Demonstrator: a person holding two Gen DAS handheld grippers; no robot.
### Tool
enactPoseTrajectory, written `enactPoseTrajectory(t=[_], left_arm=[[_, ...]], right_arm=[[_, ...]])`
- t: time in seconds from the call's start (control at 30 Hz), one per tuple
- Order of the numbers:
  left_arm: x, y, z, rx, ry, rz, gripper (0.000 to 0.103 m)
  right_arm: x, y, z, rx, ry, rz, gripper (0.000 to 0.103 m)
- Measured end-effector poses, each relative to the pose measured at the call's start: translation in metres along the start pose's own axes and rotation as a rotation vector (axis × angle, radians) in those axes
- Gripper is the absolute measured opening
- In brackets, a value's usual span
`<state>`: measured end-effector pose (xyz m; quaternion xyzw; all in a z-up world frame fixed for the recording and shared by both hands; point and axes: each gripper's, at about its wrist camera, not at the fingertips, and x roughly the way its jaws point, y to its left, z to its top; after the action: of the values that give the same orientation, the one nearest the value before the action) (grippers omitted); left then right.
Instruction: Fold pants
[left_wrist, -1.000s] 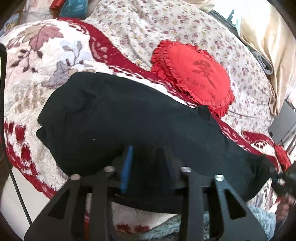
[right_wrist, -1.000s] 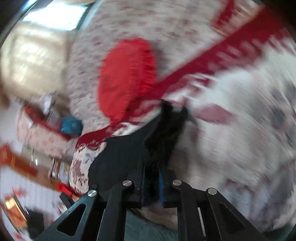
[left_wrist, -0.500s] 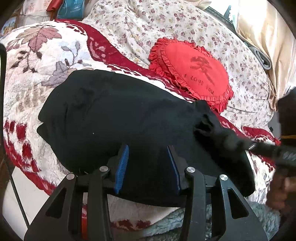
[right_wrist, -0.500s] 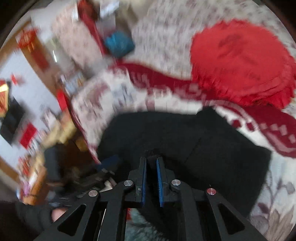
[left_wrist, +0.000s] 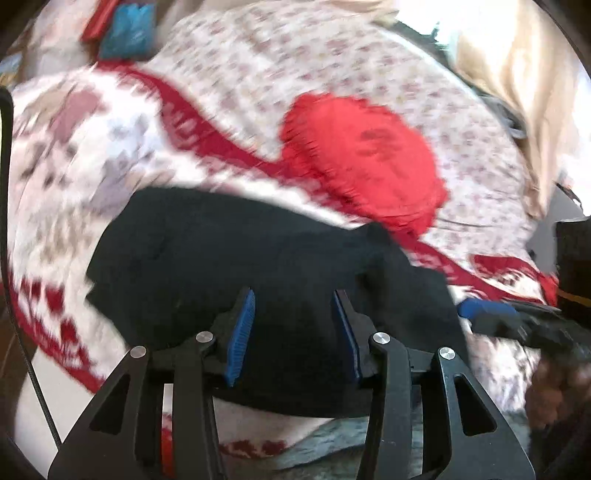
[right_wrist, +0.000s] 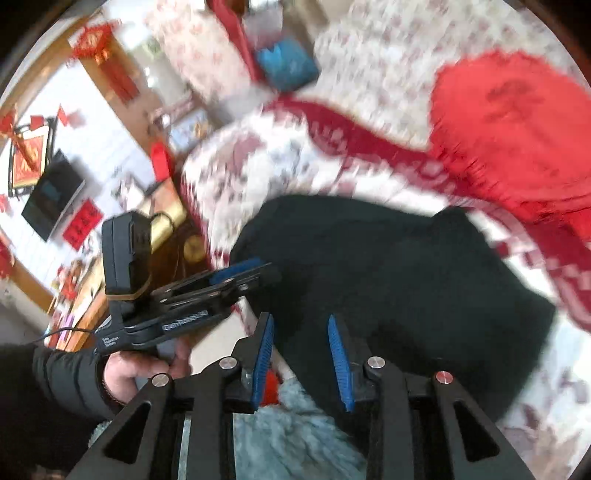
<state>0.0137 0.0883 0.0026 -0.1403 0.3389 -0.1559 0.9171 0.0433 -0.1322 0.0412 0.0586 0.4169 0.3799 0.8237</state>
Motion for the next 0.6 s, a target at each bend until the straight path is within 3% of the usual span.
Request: enactPoseTrajectory(t=[0.07, 0.13, 0.17, 0.23, 0.27, 0.3, 0.33, 0.4, 0.57, 0.6], left_arm=[[-0.006, -0.025, 0.003, 0.089, -0.023, -0.084, 0.049], [-0.006, -0.046, 0.003, 0.174, -0.026, -0.166, 0.051], [-0.002, -0.062, 0.001, 0.238, -0.003, -0.225, 0.051], [0.010, -0.079, -0.003, 0.310, 0.069, -0.281, 0.050], [0.018, -0.084, -0.006, 0.334, 0.105, -0.283, 0.040], [0.027, -0.086, -0.008, 0.344, 0.144, -0.272, 0.023], [0.044, -0.084, -0.013, 0.342, 0.225, -0.235, 0.014], [0.065, -0.074, -0.022, 0.309, 0.308, -0.176, 0.011], [0.067, -0.069, -0.016, 0.236, 0.306, -0.209, 0.008], [0.062, -0.074, -0.012, 0.246, 0.299, -0.214, 0.008]], right_arm=[[-0.025, -0.027, -0.008, 0.098, -0.072, -0.068, 0.030], [-0.043, -0.061, -0.019, 0.245, -0.096, -0.190, 0.030], [-0.050, -0.076, -0.027, 0.304, -0.094, -0.233, 0.030], [-0.057, -0.082, -0.036, 0.296, -0.070, -0.244, 0.030], [-0.059, -0.076, -0.039, 0.252, -0.058, -0.241, 0.028], [-0.059, -0.066, -0.042, 0.193, -0.044, -0.230, 0.027], [-0.058, -0.058, -0.046, 0.137, -0.028, -0.223, 0.027], [-0.049, -0.048, -0.051, 0.070, 0.015, -0.215, 0.026], [0.006, -0.067, -0.065, 0.067, 0.229, -0.283, 0.027], [0.006, -0.066, -0.063, 0.060, 0.222, -0.282, 0.026]])
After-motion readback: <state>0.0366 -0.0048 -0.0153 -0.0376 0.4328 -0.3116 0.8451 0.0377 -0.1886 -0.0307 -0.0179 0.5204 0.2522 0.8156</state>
